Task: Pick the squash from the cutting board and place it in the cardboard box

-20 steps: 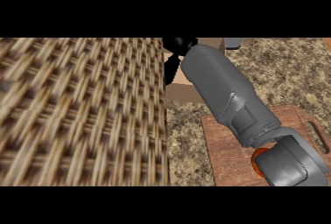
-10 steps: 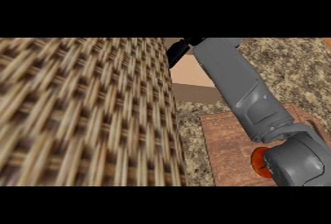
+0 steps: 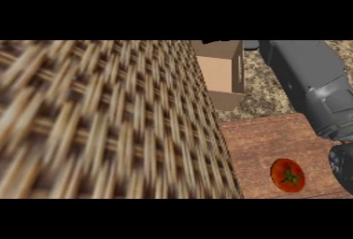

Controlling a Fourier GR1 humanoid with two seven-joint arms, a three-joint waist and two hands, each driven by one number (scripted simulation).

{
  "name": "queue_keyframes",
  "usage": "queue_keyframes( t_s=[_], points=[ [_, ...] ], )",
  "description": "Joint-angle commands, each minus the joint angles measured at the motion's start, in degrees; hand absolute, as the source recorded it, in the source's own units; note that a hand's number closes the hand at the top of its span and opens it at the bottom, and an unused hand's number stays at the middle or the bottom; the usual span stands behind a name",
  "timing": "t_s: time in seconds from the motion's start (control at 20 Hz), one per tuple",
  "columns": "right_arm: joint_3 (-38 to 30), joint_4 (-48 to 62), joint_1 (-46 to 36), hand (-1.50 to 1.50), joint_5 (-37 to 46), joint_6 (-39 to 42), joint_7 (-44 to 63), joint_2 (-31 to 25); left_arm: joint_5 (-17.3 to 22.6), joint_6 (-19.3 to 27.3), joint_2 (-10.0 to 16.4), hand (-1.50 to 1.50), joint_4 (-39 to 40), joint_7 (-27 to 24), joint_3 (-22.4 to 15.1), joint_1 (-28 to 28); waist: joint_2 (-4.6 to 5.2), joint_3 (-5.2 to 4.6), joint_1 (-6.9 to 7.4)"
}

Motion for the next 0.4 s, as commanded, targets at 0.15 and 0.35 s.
queue_keyframes(
  t_s=[0.15, 0.35],
  points=[
    [-2.3, 0.0, 2.8, -1.5, -1.9, 3.8, -0.3, -7.8, 0.0, -0.9, -0.6, 0.0, -0.8, 0.0, -0.9, 0.2, 1.01, 0.13, 1.65],
    [-1.8, -0.6, 2.7, -1.5, -1.4, 9.9, -0.6, -12.5, 0.4, -1.5, 0.6, 0.0, 0.2, -0.1, 1.1, -2.0, 1.54, 0.19, 1.77]
  ],
)
